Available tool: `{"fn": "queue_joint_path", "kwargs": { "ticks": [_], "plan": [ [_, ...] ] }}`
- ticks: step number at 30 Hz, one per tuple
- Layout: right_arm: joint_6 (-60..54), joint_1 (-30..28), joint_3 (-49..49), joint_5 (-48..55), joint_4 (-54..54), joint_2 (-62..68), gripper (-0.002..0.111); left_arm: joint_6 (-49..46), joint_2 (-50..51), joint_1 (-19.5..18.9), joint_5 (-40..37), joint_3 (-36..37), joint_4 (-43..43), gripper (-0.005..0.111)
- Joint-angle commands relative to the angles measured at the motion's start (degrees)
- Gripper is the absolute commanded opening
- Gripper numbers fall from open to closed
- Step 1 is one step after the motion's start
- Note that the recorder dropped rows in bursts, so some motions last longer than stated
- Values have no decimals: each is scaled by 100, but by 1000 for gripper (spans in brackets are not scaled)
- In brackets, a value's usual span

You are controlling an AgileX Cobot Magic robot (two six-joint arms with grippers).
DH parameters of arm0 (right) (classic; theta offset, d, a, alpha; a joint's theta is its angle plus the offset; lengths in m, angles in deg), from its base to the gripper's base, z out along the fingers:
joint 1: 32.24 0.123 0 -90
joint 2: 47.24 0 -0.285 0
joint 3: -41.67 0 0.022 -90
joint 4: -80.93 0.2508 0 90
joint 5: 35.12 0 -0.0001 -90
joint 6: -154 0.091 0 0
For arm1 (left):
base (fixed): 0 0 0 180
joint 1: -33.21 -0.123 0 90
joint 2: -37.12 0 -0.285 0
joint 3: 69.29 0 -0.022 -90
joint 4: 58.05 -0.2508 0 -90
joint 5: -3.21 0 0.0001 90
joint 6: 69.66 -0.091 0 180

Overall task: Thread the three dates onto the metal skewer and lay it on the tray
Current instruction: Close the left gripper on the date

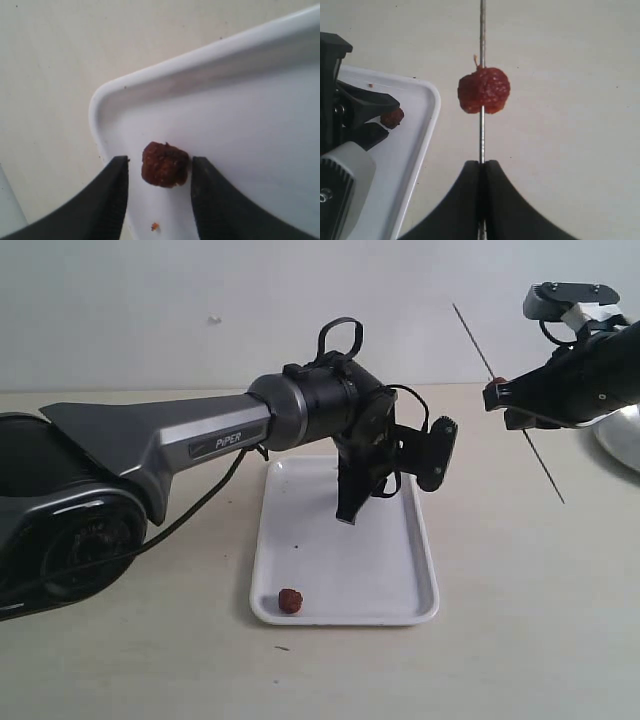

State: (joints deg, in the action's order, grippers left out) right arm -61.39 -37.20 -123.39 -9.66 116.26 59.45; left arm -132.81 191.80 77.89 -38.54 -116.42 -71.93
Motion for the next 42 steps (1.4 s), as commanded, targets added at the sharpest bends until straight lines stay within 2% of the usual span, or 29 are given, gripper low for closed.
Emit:
{"fn": "queue_joint_path", "kwargs": {
  "ticks": [1,22,28,37,42],
  "plan": [
    [-56,-16,15,-46,31,-8,0,36,-23,-19,7,-40,-1,41],
    [-55,-16,15,-57,31,-8,0,38,167,-9,6,-40,-90,41],
    [-55,-16,15,-79,31,-8,0,53,167,-9,-3,-40,-90,31],
    [-55,-16,15,-91,31,-8,0,89,167,-9,-17,-40,-90,31],
    [-55,-16,15,-91,65,-8,0,177,167,-9,-17,-40,-90,23]
  ]
}}
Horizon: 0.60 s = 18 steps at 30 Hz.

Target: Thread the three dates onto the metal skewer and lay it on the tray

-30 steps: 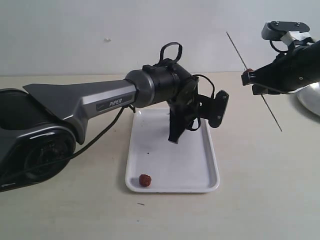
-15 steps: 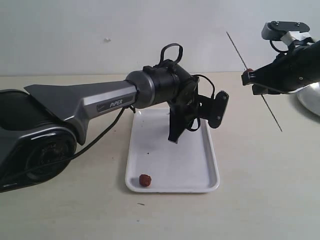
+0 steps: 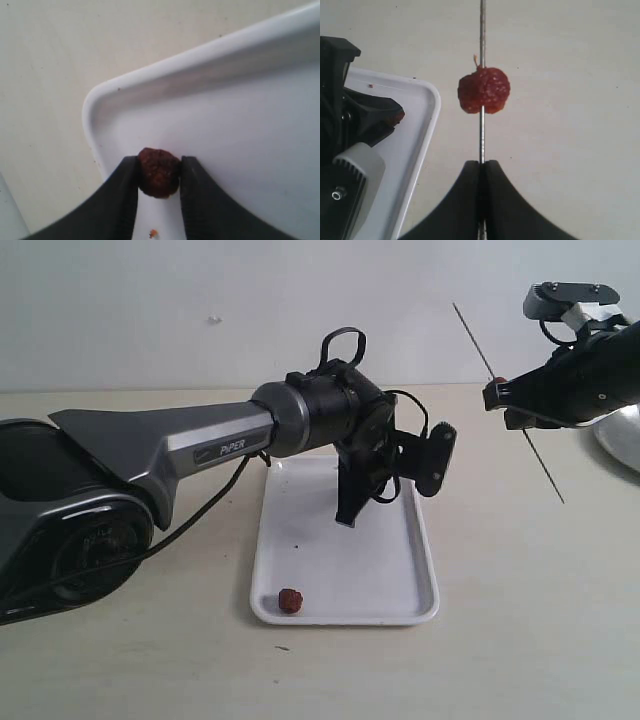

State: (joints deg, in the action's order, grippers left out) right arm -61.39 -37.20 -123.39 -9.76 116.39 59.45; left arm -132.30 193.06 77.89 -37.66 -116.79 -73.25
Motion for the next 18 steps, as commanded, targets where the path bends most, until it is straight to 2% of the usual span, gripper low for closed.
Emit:
{"fn": "queue_joint_path", "kwargs": {
  "ticks": [1,11,18],
  "plan": [
    [-55,-16,15,-81,52,-8,0,137,41,-9,-105,-3,42,21],
    [-55,-16,15,-92,54,-8,0,544,-12,-9,-105,-3,42,22],
    [-55,-16,15,-92,54,-8,0,1537,-371,-21,-105,-3,63,22]
  ]
}}
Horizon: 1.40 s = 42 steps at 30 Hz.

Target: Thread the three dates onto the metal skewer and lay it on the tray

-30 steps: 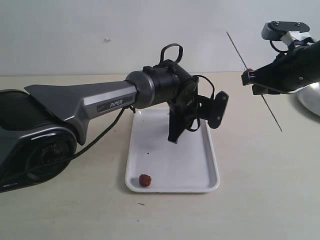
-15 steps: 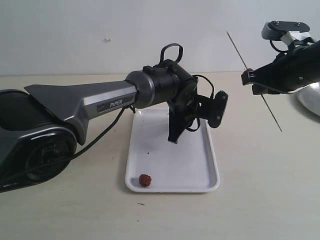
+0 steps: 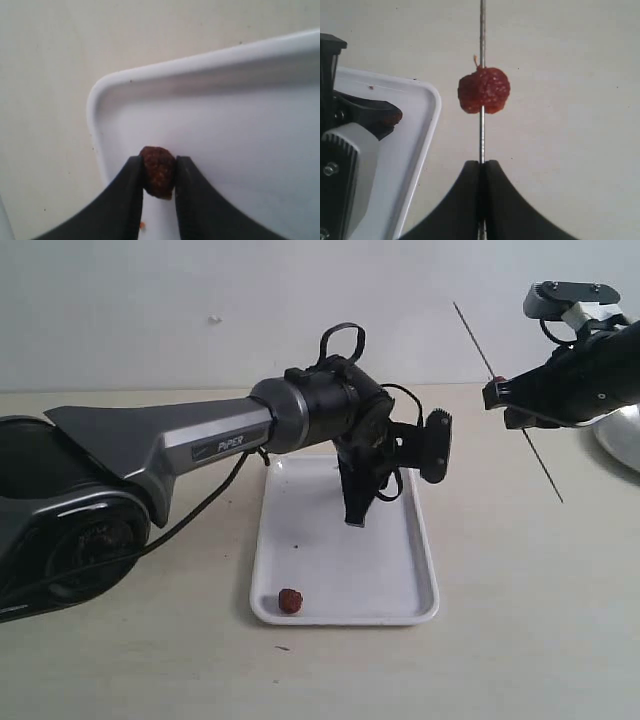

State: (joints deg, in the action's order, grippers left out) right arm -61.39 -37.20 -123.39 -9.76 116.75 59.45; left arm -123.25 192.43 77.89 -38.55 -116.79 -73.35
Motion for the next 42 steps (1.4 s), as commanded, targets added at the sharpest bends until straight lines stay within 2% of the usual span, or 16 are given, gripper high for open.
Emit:
{"fn": "queue_joint_path", "kwargs": {
  "ticks": [1,8,12,16,20,25,30,33,35,37,42],
  "plan": [
    [-55,-16,15,-92,18,-8,0,775,-386,-21,-27,-3,72,22],
    [-55,-16,15,-21,-12,-8,0,1694,-891,-55,-488,-3,202,22],
    [-55,-16,89,21,47,-8,0,1928,-1153,-193,-798,-3,999,22],
    [-55,-16,196,34,223,-8,0,2207,-1320,-396,-752,-3,2065,22],
    [-44,-5,196,438,359,-8,0,2705,-1421,-748,-687,-3,3504,22],
    [-97,22,219,904,451,-8,0,2725,-1396,-1414,-967,-3,6225,21],
    [-207,22,608,694,543,-20,0,2725,-1394,-1920,-1177,22,8015,21],
    [-786,22,827,666,1181,-20,0,2725,-1394,-2013,-1136,22,8509,21],
    [-2390,22,1075,1069,2692,-20,0,2725,-1394,-2013,-952,22,8818,21],
    [-3271,22,1191,1670,3514,-20,0,2778,-1394,-2013,-801,22,8896,21],
    [-3777,22,1483,1640,4060,-206,0,3290,-1394,-2021,-304,22,8909,21]
  ]
}}
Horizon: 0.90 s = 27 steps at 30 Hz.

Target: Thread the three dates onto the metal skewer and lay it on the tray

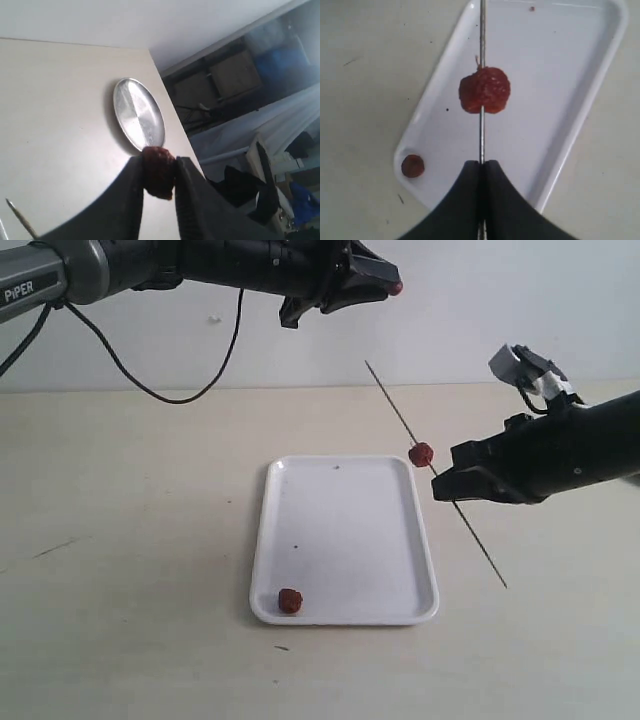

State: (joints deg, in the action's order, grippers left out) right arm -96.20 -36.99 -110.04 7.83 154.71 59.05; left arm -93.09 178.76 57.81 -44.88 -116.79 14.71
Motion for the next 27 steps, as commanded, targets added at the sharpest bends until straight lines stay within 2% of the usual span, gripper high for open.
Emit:
{"fn": "queue_joint_path", "kwargs": {
  "ticks": [1,6,27],
  "plan": [
    [-421,1,208,-224,449,-218,0,430,-27,-13,422,22,103,21],
    [-762,1,337,-268,910,-466,0,538,-27,-13,589,22,92,21],
    [-796,1,347,72,867,-851,0,554,-27,-13,519,22,-414,21]
  ]
}}
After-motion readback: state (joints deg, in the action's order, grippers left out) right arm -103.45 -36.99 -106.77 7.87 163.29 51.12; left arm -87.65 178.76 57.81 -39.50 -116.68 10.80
